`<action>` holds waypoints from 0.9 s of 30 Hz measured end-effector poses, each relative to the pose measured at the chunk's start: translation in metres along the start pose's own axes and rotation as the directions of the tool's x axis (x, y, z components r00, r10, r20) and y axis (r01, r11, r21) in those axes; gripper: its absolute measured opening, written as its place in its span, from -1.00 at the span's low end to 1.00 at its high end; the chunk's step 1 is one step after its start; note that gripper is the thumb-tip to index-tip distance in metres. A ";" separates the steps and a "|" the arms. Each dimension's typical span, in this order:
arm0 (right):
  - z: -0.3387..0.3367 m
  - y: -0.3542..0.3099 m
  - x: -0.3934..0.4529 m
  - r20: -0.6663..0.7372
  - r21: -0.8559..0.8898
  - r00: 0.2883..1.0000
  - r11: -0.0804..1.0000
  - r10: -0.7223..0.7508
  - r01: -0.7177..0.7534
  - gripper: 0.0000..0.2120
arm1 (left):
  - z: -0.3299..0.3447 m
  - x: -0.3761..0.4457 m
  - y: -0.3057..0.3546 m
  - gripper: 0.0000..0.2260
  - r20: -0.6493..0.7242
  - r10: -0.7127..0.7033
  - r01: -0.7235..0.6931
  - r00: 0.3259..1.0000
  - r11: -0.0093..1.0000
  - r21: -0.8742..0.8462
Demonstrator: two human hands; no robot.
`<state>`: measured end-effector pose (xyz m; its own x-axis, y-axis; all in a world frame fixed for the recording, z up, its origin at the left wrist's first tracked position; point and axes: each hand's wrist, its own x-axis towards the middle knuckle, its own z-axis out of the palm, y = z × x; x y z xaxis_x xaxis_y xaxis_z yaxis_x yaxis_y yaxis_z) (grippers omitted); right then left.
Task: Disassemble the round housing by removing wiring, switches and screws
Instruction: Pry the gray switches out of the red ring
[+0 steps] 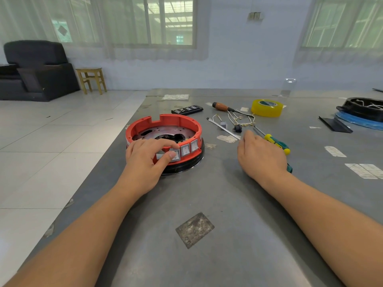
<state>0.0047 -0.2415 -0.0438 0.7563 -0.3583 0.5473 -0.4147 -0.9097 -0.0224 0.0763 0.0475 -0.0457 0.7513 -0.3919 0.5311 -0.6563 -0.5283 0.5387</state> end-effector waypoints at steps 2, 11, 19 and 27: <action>0.000 0.001 0.001 0.095 -0.044 0.995 0.999 0.023 -0.019 -0.82 | 0.000 0.000 0.000 -0.80 0.001 -0.006 0.006 1.000 1.000 0.004; -0.004 0.001 -0.001 0.227 -0.122 0.974 0.992 -0.013 0.042 -0.77 | 0.003 0.001 -0.003 -0.76 -0.018 -0.035 0.035 0.999 0.999 0.003; -0.010 -0.013 -0.008 0.026 -0.133 0.992 0.983 -0.126 0.129 -0.62 | 0.004 0.002 -0.009 -0.78 -0.033 -0.045 0.044 0.998 0.999 -0.023; -0.011 -0.095 -0.037 -0.273 0.255 0.854 0.822 -0.443 0.509 -0.53 | 0.005 0.002 -0.014 -0.74 -0.061 -0.041 0.035 0.997 0.996 -0.083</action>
<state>0.0109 -0.1394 -0.0526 0.6914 0.1548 0.7057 0.1725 -0.9839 0.0468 0.0869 0.0507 -0.0553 0.7716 -0.3236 0.5476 -0.6328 -0.4774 0.6096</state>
